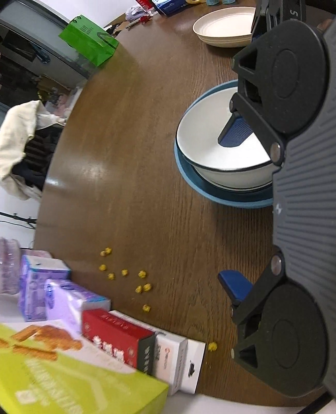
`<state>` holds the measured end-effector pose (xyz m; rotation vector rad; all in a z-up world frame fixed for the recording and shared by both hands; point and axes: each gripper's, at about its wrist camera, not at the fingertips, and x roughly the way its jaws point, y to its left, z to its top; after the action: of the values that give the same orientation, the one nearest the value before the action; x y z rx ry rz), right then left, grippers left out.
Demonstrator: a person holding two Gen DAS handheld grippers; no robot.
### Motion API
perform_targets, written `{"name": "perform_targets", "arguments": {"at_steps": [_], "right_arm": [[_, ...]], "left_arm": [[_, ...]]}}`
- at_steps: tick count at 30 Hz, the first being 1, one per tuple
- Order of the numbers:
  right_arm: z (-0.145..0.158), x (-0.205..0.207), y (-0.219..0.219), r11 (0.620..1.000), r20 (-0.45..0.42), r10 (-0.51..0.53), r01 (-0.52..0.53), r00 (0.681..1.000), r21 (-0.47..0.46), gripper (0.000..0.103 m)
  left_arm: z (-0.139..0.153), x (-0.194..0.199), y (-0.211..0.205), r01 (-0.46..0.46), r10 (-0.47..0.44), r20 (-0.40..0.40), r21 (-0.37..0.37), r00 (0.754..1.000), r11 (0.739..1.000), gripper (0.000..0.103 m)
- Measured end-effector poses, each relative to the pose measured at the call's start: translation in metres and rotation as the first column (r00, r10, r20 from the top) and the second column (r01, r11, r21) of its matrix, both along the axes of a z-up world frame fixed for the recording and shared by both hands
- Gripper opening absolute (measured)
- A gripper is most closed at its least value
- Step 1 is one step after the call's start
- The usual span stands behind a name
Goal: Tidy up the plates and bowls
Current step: 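Lower both open grippers onto opposite sides of the blue bowl rim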
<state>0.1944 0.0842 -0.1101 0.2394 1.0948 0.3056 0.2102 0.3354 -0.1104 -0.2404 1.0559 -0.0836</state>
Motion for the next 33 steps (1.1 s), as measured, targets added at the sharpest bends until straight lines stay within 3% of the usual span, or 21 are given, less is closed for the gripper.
{"name": "perform_targets", "arguments": {"at_steps": [3, 10, 13, 16, 24, 27, 29, 33], "right_arm": [[-0.008, 0.008, 0.005, 1.000, -0.035, 0.000, 0.000, 0.999, 0.004, 0.093], [-0.021, 0.020, 0.012, 1.000, -0.084, -0.013, 0.015, 0.996, 0.022, 0.093], [-0.025, 0.024, 0.012, 0.999, -0.102, -0.019, 0.022, 0.995, 0.036, 0.092], [-0.030, 0.029, 0.012, 0.998, -0.126, -0.016, 0.025, 0.992, 0.064, 0.078], [-0.039, 0.037, 0.014, 0.993, -0.167, -0.026, 0.045, 0.986, 0.112, 0.063], [-0.041, 0.038, 0.014, 0.988, -0.174, -0.028, 0.054, 0.984, 0.141, 0.057], [-0.041, 0.037, 0.013, 0.984, -0.178, -0.027, 0.058, 0.984, 0.171, 0.046], [-0.041, 0.037, 0.013, 0.978, -0.185, -0.031, 0.069, 0.982, 0.199, 0.045]], "left_arm": [[-0.008, 0.008, 0.002, 0.012, -0.013, -0.027, -0.019, 1.000, 1.000, 0.103], [-0.025, 0.022, 0.003, 0.039, -0.045, -0.088, -0.064, 0.995, 0.997, 0.099], [-0.031, 0.026, 0.004, 0.050, -0.059, -0.111, -0.088, 0.992, 0.995, 0.092], [-0.036, 0.029, 0.004, 0.059, -0.073, -0.131, -0.108, 0.989, 0.992, 0.082], [-0.045, 0.035, 0.007, 0.085, -0.119, -0.158, -0.204, 0.980, 0.975, 0.066], [-0.046, 0.036, 0.008, 0.094, -0.136, -0.159, -0.244, 0.978, 0.965, 0.056], [-0.045, 0.037, 0.007, 0.102, -0.147, -0.158, -0.262, 0.976, 0.960, 0.050], [-0.044, 0.037, 0.003, 0.117, -0.161, -0.155, -0.259, 0.975, 0.959, 0.050]]}}
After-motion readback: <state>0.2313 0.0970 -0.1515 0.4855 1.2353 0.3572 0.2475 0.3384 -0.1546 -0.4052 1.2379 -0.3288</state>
